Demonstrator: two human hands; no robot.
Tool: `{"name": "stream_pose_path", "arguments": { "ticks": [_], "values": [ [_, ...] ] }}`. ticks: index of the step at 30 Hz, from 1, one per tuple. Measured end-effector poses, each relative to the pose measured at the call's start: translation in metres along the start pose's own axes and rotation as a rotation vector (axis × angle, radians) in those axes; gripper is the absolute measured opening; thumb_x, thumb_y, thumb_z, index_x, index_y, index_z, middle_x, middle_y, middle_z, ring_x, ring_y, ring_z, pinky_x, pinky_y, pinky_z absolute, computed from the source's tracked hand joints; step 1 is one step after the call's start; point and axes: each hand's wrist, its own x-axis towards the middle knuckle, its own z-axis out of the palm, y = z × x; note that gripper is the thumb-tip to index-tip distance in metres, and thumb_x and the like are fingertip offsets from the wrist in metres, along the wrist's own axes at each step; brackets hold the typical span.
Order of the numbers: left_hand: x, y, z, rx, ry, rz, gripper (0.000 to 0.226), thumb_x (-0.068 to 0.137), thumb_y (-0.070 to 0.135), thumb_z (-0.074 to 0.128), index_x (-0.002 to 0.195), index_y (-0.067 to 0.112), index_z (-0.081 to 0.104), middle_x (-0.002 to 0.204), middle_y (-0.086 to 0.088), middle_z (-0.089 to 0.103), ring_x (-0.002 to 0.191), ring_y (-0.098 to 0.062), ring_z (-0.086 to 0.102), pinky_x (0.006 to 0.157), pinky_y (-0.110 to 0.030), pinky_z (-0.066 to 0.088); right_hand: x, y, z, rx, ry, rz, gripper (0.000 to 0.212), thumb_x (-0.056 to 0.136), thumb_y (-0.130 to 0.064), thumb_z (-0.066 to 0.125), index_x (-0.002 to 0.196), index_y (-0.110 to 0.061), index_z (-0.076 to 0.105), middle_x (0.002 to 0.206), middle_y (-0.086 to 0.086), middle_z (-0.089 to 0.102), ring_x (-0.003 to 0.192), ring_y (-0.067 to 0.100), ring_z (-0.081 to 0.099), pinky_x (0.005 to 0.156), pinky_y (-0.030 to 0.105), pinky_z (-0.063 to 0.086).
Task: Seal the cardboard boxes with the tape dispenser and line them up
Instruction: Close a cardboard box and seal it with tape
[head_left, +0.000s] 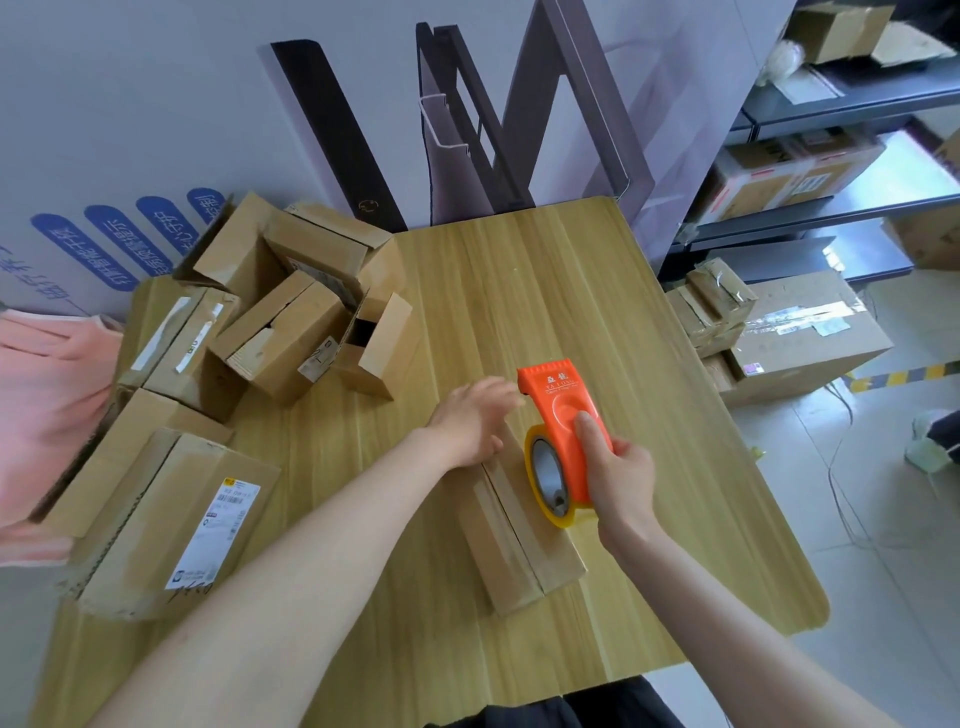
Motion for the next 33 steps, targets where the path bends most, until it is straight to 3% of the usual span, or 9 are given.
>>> {"name": "stream_pose_path", "arguments": {
  "ticks": [3, 6, 10, 15, 18, 22, 25, 31, 33],
  "values": [
    [0.003, 0.001, -0.005, 0.072, -0.010, -0.032, 0.035, 0.087, 0.031, 0.064, 0.122, 0.027, 0.060, 0.132, 0.006, 0.054, 0.134, -0.018, 0.038, 0.111, -0.035, 0.026, 0.000, 0.001, 0.001, 0.000, -0.005, -0.002, 0.049, 0.089, -0.045, 0.061, 0.078, 0.002, 0.068, 0.065, 0.010, 0.064, 0.056, 0.019, 0.058, 0.054, 0.029, 0.045],
    [-0.003, -0.004, -0.006, -0.149, -0.002, -0.199, 0.018, 0.083, 0.037, 0.068, 0.079, 0.022, 0.058, 0.090, 0.006, 0.061, 0.095, -0.022, 0.059, 0.070, -0.028, 0.044, 0.000, 0.001, 0.001, -0.002, -0.003, 0.003, 0.047, 0.089, -0.046, 0.061, 0.076, -0.002, 0.067, 0.065, 0.009, 0.065, 0.056, 0.019, 0.059, 0.054, 0.029, 0.046],
    [-0.011, 0.004, 0.005, -0.379, 0.049, -0.378, 0.022, 0.091, 0.030, 0.058, 0.112, 0.025, 0.065, 0.115, 0.005, 0.064, 0.104, -0.019, 0.060, 0.075, -0.027, 0.044, -0.001, -0.001, 0.002, -0.013, -0.001, 0.007, 0.046, 0.089, -0.046, 0.061, 0.074, -0.003, 0.067, 0.064, 0.009, 0.064, 0.055, 0.019, 0.058, 0.054, 0.030, 0.047],
    [-0.016, 0.015, 0.009, -0.209, -0.108, -0.380, 0.040, 0.102, 0.025, 0.029, 0.140, 0.025, 0.043, 0.141, 0.001, 0.049, 0.125, -0.022, 0.048, 0.095, -0.035, 0.042, -0.003, -0.005, 0.006, -0.032, -0.015, -0.008, 0.055, 0.089, -0.046, 0.062, 0.081, 0.008, 0.067, 0.064, 0.012, 0.063, 0.056, 0.021, 0.058, 0.055, 0.031, 0.046],
    [-0.026, 0.015, 0.018, -0.190, 0.144, -0.449, 0.057, 0.098, 0.040, 0.044, 0.149, 0.021, 0.027, 0.155, 0.002, 0.027, 0.144, -0.018, 0.022, 0.117, -0.045, 0.020, -0.003, -0.005, 0.005, -0.035, -0.019, -0.003, 0.052, 0.089, -0.046, 0.062, 0.080, 0.005, 0.068, 0.067, 0.013, 0.065, 0.058, 0.021, 0.059, 0.056, 0.032, 0.047],
    [-0.062, 0.016, 0.052, -0.796, 0.763, -0.740, 0.063, 0.083, 0.037, 0.072, 0.137, 0.018, 0.046, 0.139, -0.001, 0.048, 0.130, -0.019, 0.044, 0.101, -0.032, 0.041, -0.002, -0.006, 0.002, -0.013, -0.006, 0.028, 0.045, 0.090, -0.045, 0.060, 0.072, -0.004, 0.064, 0.065, 0.009, 0.061, 0.055, 0.020, 0.056, 0.052, 0.027, 0.044],
    [-0.073, 0.016, 0.071, -1.106, 0.689, -0.837, 0.043, 0.088, 0.035, 0.065, 0.127, 0.017, 0.058, 0.124, 0.000, 0.062, 0.114, -0.017, 0.058, 0.091, -0.027, 0.048, -0.003, -0.010, 0.003, -0.022, -0.002, 0.031, 0.043, 0.091, -0.043, 0.061, 0.065, -0.008, 0.059, 0.058, 0.005, 0.056, 0.051, 0.016, 0.051, 0.049, 0.025, 0.039],
    [-0.069, 0.005, 0.055, -0.882, 0.505, -0.704, 0.020, 0.099, 0.027, 0.046, 0.111, 0.024, 0.062, 0.103, 0.010, 0.064, 0.094, -0.013, 0.061, 0.071, -0.024, 0.045, -0.006, -0.011, 0.006, -0.033, -0.002, 0.019, 0.043, 0.090, -0.043, 0.062, 0.067, -0.007, 0.061, 0.059, 0.005, 0.058, 0.051, 0.017, 0.053, 0.050, 0.026, 0.041],
    [-0.066, 0.003, 0.049, -0.837, 0.460, -0.689, 0.024, 0.100, 0.025, 0.041, 0.114, 0.025, 0.060, 0.110, 0.008, 0.064, 0.095, -0.012, 0.059, 0.071, -0.024, 0.043, -0.007, -0.012, 0.008, -0.035, -0.009, 0.012, 0.043, 0.090, -0.043, 0.062, 0.066, -0.008, 0.062, 0.059, 0.005, 0.059, 0.051, 0.017, 0.055, 0.049, 0.025, 0.041]
  ]
}}
